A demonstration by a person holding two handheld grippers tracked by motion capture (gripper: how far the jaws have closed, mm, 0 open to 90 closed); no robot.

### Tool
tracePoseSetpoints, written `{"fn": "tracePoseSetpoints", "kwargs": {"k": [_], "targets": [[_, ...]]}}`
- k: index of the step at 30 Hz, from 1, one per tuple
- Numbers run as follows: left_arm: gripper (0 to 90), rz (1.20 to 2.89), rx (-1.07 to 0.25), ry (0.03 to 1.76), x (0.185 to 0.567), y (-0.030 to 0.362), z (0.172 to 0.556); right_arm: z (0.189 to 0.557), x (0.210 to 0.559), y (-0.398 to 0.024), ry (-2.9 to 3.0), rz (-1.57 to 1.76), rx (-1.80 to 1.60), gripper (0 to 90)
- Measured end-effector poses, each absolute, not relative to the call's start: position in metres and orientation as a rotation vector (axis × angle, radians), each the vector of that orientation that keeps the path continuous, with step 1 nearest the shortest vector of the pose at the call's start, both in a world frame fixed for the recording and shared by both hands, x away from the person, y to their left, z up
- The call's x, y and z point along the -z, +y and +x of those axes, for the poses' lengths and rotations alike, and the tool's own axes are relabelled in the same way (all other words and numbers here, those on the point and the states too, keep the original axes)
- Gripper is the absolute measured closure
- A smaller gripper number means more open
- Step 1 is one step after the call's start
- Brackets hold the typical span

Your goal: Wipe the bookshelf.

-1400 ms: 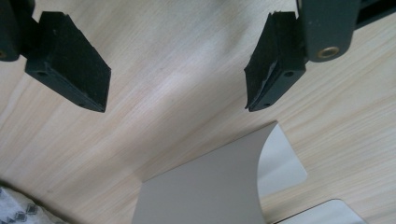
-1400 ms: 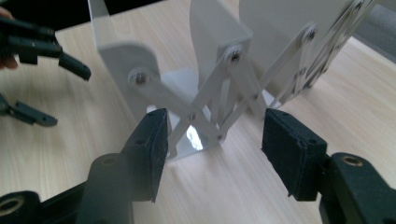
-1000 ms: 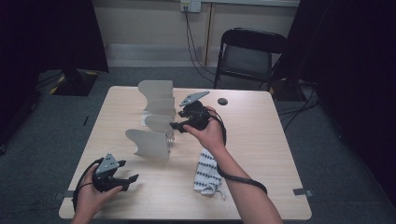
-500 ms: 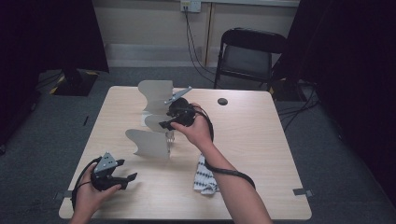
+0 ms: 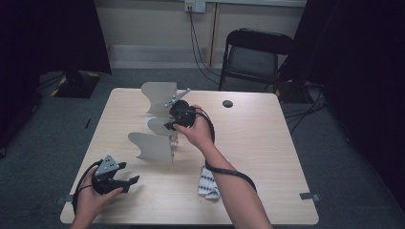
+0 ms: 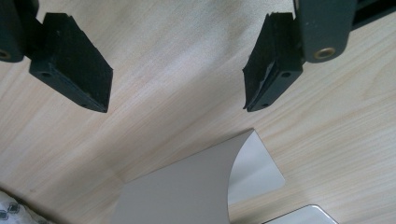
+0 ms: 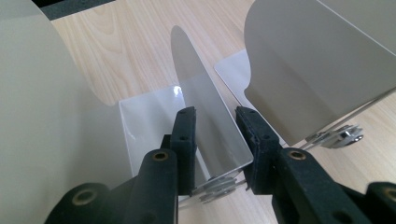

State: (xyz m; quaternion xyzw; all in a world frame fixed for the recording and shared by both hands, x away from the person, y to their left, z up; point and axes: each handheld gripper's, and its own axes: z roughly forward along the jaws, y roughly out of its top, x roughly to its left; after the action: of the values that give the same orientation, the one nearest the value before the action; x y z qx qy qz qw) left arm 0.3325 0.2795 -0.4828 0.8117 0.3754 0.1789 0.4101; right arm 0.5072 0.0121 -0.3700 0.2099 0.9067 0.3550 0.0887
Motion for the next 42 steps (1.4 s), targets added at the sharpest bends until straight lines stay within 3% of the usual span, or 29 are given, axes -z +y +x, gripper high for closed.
{"fn": "tracePoseSetpoints", "kwargs": {"k": [2,25,42], "targets": [[23.9,2.044,-0.45,0.946,0.483,0.279,0.333,0.506,0.369,0.012,2.688,0.628,-1.064,73.8],[24.2,2.059,-0.454,0.943,0.484,0.278,0.336,0.496,0.35,0.0,2.621,0.596,-1.14,74.9],[24.2,2.062,-0.455,0.948,0.484,0.277,0.333,0.469,0.365,-0.016,2.617,0.67,-1.217,74.9]]}}
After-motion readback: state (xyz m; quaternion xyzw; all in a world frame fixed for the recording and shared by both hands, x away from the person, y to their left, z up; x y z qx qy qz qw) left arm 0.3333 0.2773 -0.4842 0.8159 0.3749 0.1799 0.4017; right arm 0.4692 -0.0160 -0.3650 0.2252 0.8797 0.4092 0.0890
